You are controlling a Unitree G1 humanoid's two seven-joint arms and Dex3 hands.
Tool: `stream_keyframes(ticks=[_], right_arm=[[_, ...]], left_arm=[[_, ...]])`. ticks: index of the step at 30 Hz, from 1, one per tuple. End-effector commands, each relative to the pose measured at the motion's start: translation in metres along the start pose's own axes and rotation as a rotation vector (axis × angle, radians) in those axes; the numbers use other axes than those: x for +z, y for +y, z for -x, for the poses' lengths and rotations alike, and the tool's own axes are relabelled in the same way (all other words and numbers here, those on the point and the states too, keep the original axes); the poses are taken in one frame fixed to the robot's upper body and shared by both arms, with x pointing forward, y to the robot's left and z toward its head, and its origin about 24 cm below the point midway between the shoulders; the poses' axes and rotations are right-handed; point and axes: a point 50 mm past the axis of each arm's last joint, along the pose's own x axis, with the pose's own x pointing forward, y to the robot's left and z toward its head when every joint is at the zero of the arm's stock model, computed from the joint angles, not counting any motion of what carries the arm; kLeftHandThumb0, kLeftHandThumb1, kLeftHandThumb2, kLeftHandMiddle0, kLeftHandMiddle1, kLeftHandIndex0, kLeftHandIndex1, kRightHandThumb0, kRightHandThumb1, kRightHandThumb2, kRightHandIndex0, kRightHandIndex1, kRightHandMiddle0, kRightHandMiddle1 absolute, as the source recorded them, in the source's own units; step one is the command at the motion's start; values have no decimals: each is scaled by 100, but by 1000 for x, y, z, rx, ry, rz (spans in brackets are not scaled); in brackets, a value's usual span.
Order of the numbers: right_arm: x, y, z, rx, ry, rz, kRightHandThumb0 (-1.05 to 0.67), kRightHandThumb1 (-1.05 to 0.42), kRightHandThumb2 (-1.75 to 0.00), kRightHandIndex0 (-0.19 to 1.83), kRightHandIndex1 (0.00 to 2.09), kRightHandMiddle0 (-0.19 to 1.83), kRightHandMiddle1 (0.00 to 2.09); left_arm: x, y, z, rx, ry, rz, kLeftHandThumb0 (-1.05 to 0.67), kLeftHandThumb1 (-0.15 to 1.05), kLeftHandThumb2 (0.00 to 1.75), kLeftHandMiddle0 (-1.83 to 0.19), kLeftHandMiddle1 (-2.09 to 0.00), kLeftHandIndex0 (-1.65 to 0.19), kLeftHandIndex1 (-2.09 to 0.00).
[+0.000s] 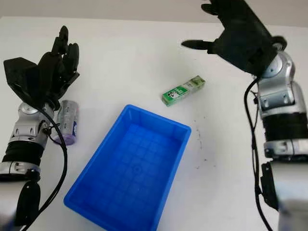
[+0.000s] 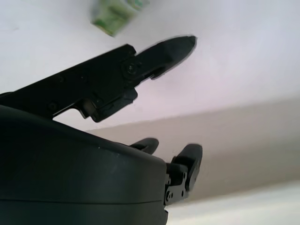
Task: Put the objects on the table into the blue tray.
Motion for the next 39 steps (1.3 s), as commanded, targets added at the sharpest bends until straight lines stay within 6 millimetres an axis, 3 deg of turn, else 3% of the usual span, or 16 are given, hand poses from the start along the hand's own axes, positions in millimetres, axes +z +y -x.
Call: stream_keyframes(ticks=[1,4,8,16,24,35,36,39], right_arm=[[-5,0,-1,67,16,142,-48,-80,-6,24,41,26,29],[-7,13,-3,154,20,259,-38,-83,-6,24,27,33,13],[-11,28,-6,245,47,333,-33,-84,-6,26,19,36,8],[-18,50,-7,340,60,332,-26,-84,-5,31,14,40,7],[-20,75,-5,379,37,354,-30,-87,-7,41,16,46,8],[-18,99,1,300,-72,307,-25,-96,-7,65,25,70,16],[-18,100,2,288,-83,302,-26,-97,-6,66,33,72,22],[-17,101,4,242,-126,345,-35,-100,-6,27,163,35,137]], left_arm=[[0,1,1,0,-13,-3,-68,105,64,19,-3,19,-2],[1,1,1,-1,-7,-12,-68,105,64,19,-2,19,-2],[2,1,0,-1,-10,-15,-68,105,64,19,-1,19,-2],[1,1,0,-1,-10,-22,-68,105,64,19,0,19,-1],[0,-2,0,1,-7,-35,-70,105,64,19,0,19,0],[-1,-3,0,0,-7,-37,-72,105,63,19,-3,19,-2],[-1,-3,0,1,-8,-39,-72,105,63,19,-3,19,-2],[0,-3,0,6,-12,-33,-71,105,63,19,-3,19,-2]])
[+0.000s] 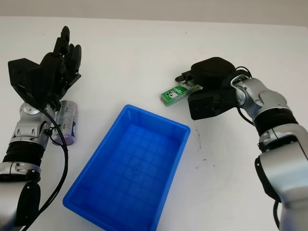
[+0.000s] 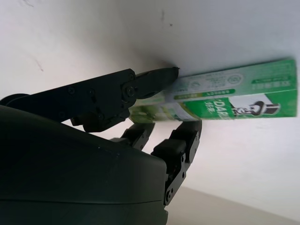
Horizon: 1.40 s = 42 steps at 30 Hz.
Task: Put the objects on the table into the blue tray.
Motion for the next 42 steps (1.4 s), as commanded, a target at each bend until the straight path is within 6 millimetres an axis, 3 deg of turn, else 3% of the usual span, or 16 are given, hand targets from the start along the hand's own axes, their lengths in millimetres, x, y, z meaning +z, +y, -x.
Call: stream_keyframes(ticks=[1,3,5,7,15,22,28,32,36,42], right_arm=[[7,14,1,12,-48,47,-43,-102,-6,34,191,29,179],[7,14,2,-31,-55,83,-52,-104,-12,79,205,48,203],[6,10,3,-74,-58,94,-53,-105,-17,95,208,57,208],[3,4,4,-112,-52,93,-50,-105,-13,94,209,51,208],[-8,-39,7,-325,-4,-29,-41,-105,-8,83,209,59,209],[-9,-93,17,-550,-49,-268,-40,-105,-13,94,209,78,209],[7,-128,27,-652,-200,-498,-44,-105,-19,112,209,93,209],[29,-135,36,-574,-317,-632,-45,-105,-21,128,209,102,209],[55,-126,44,-361,-443,-699,-42,-105,-23,130,209,105,209],[91,-108,56,-107,-533,-665,-42,-105,-20,115,209,87,209]], left_arm=[[1,-1,0,6,-11,3,-72,105,62,19,-2,19,-2],[0,-1,0,6,-10,1,-71,105,62,19,-2,19,-2],[0,-1,0,3,-7,5,-71,105,62,19,-1,19,-1],[0,-1,0,-1,-8,9,-71,105,62,19,-1,19,-1],[0,-1,0,-5,-11,-6,-70,105,64,19,-1,19,-1],[-2,-2,-1,-5,-5,-13,-69,105,64,19,-3,19,-2],[-5,-2,1,-13,6,-1,-70,105,63,19,0,19,-1],[-6,-2,1,-15,8,-9,-70,105,64,19,-1,19,-2],[-5,-2,1,-19,7,-15,-71,105,64,19,-1,19,-3],[-4,-4,0,-18,9,-20,-70,105,65,19,-1,19,-3]])
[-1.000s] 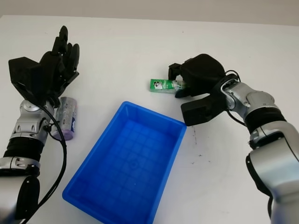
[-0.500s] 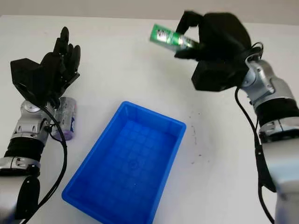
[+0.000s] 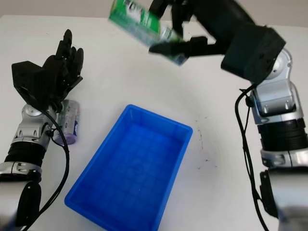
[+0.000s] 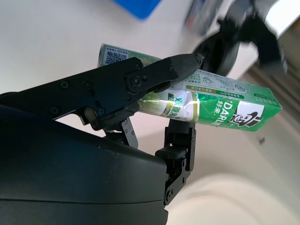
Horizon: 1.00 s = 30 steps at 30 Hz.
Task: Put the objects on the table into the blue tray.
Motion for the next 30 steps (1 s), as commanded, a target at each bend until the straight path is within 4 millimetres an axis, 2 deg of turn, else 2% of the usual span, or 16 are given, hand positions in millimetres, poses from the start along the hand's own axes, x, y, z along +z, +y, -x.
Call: stream_keyframes(ticks=[1,6,9,10,11,13,14,16,17,18,20,28,30], right_arm=[[9,10,1,70,-9,2,-41,-105,-19,116,209,83,209],[14,34,1,239,-3,-31,-42,-105,-14,113,209,69,209],[15,43,1,358,41,-20,-47,-105,-15,84,209,52,209],[15,46,2,386,51,-16,-47,-105,-14,70,209,43,209],[14,48,2,415,61,-13,-45,-105,-12,50,206,30,201],[11,54,3,464,82,-5,-41,-105,-9,29,180,23,170],[9,56,4,487,85,-1,-35,-105,-8,25,153,25,135],[5,61,5,523,78,6,-28,-105,-11,26,113,32,86],[3,64,5,531,71,4,-23,-105,-14,27,87,35,58],[2,66,6,533,59,-1,-20,-105,-17,29,70,37,43],[0,70,6,527,30,-12,-16,-105,-23,27,48,34,26],[3,65,8,487,-9,-3,-30,-101,-7,13,18,26,10],[3,61,8,476,-12,-9,-35,-99,-6,7,13,17,5]], left_arm=[[1,-1,0,-2,-6,-9,-70,105,66,19,-2,19,-3],[1,-2,0,2,-8,-10,-70,105,65,19,-2,19,-4],[1,-3,0,3,-11,-8,-69,105,65,19,-2,19,-4],[1,-3,0,4,-12,-5,-69,105,65,19,-2,19,-4],[1,-3,0,5,-12,-1,-68,105,65,19,-3,19,-4],[1,-4,0,9,-12,4,-68,105,65,19,-3,19,-4],[1,-4,0,11,-12,4,-68,105,65,19,-3,19,-5],[1,-5,0,10,-11,2,-68,105,65,19,-3,19,-5],[1,-5,0,10,-10,1,-68,105,65,19,-3,19,-4],[1,-5,0,11,-9,-1,-68,105,65,19,-3,19,-4],[1,-5,0,14,-5,-4,-68,105,64,19,-4,18,-5],[2,-5,-1,17,-5,-3,-70,105,63,19,-4,19,-5],[2,-5,-1,17,-4,-4,-70,105,62,19,-5,19,-5]])
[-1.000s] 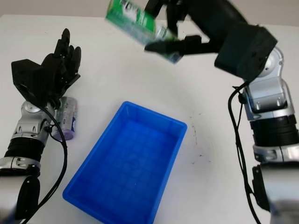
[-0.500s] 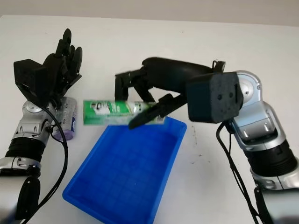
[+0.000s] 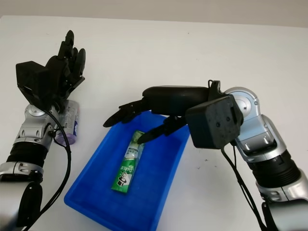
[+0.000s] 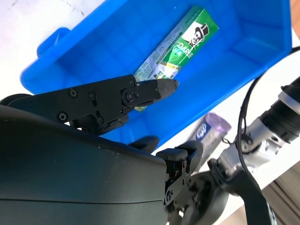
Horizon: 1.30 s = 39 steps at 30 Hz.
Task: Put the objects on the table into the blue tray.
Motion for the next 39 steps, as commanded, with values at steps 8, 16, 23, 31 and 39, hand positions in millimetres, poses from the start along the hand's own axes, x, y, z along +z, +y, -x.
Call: stream_keyframes(ticks=[8,16,23,31,39], right_arm=[[-21,-30,22,-504,-49,-225,-64,-104,-28,-3,6,-1,1],[-82,-28,40,-915,86,-607,-68,-105,-68,-19,0,-18,0],[-102,-7,42,-1030,176,-737,-66,-105,-71,-19,0,-19,0],[-117,11,39,-1105,279,-809,-62,-105,-80,-19,0,-19,0],[-118,16,34,-1108,305,-832,-63,-105,-78,-19,0,-19,0]], left_arm=[[2,-1,0,0,-13,-6,-71,105,62,19,-4,19,-4],[1,0,1,8,-13,6,-70,105,61,18,-5,17,-5],[0,4,2,4,-6,-14,-70,105,62,19,-5,18,-5],[1,5,2,-8,-8,-24,-70,105,64,19,-4,19,-5],[6,6,3,-13,-41,-9,-70,105,62,19,-3,19,-4]])
